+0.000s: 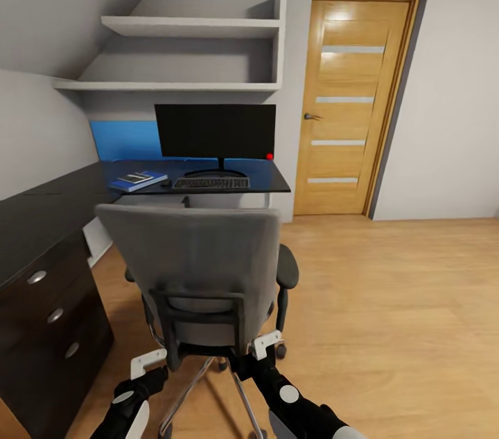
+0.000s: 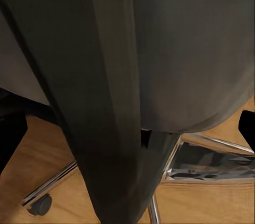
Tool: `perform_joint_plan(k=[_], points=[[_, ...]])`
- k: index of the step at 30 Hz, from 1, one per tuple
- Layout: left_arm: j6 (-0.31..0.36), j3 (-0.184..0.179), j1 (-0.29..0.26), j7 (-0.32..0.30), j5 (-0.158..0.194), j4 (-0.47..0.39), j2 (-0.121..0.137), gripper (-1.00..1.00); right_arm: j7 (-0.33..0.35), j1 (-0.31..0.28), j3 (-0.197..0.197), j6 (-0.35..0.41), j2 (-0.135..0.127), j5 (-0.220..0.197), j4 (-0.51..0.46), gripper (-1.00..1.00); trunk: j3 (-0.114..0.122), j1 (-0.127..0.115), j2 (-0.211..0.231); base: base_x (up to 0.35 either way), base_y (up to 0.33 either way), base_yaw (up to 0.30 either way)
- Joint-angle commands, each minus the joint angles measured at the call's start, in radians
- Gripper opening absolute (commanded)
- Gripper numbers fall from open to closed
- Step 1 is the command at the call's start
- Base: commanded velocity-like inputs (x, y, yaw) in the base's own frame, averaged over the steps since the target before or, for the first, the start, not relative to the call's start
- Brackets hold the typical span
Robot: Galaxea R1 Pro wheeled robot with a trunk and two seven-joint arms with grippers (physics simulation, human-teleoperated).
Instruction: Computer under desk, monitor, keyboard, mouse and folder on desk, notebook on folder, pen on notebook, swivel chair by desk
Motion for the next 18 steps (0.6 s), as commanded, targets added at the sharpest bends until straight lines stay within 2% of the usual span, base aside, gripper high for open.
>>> perform_joint_plan(k=[1, 10, 18], points=[[0.004, 0.001, 0.0, 0.003, 0.01, -0.002, -0.001, 1.0, -0.006, -0.001, 0.011, -0.004, 0.0, -0.003, 0.0, 1.0, -0.002, 0.0, 0.0, 0.241, 0.0, 0.141], [0.005, 0.001, 0.0, 0.001, 0.01, -0.002, -0.001, 1.0, -0.004, -0.001, 0.011, -0.004, 0.0, -0.002, 0.0, 1.0, -0.012, 0.0, 0.0, 0.181, 0.0, 0.152], [0.004, 0.001, 0.0, 0.003, 0.01, -0.002, -0.001, 1.0, -0.004, -0.001, 0.011, -0.004, 0.0, -0.001, 0.0, 1.0, -0.016, 0.0, 0.0, 0.149, -0.042, 0.071]])
